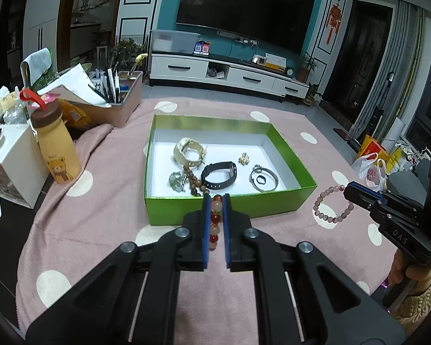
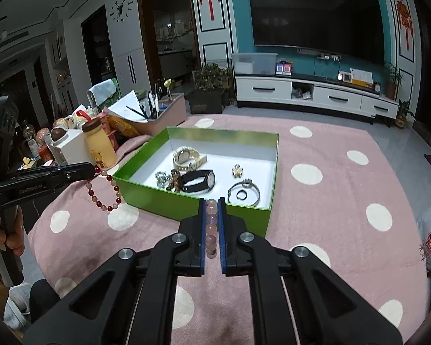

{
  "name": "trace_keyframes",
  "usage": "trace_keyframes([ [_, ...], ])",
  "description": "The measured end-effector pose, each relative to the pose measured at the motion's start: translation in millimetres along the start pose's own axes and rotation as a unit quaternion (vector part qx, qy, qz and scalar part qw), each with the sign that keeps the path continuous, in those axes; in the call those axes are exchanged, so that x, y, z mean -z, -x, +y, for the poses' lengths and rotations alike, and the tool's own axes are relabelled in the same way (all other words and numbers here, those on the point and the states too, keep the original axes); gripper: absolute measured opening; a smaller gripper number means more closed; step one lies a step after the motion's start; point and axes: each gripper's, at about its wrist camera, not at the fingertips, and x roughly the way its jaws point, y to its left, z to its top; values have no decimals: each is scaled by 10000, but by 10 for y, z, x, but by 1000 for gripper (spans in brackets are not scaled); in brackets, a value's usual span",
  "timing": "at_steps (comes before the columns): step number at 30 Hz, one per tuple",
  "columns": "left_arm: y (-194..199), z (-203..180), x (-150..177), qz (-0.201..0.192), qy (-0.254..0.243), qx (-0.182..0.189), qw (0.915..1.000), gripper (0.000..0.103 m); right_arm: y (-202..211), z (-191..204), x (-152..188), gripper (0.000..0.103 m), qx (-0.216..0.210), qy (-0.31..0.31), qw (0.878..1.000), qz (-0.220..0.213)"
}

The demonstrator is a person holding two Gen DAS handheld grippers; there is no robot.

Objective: Organize jewelry
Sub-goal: 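Carry the red bead bracelet over the box with the left gripper while the right carries the pink one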

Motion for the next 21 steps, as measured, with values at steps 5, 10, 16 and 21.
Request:
trace_keyframes([
  [5, 21, -30, -133, -68, -45, 3, 10000, 7, 58, -30, -109, 7, 33, 28, 9999, -139],
  [10, 2, -50, -313, -131, -54, 43, 9999, 7, 101, -89, -277, 7, 79, 44, 9994, -333],
  [16, -82, -50, -511, -171, -57, 73, 9998, 7, 87, -152, -417, 7, 113, 25, 9989, -452],
  [21, -198, -34, -643, -159, -42, 60, 9998, 7, 13, -197, -513, 7, 108, 3, 9988, -485],
])
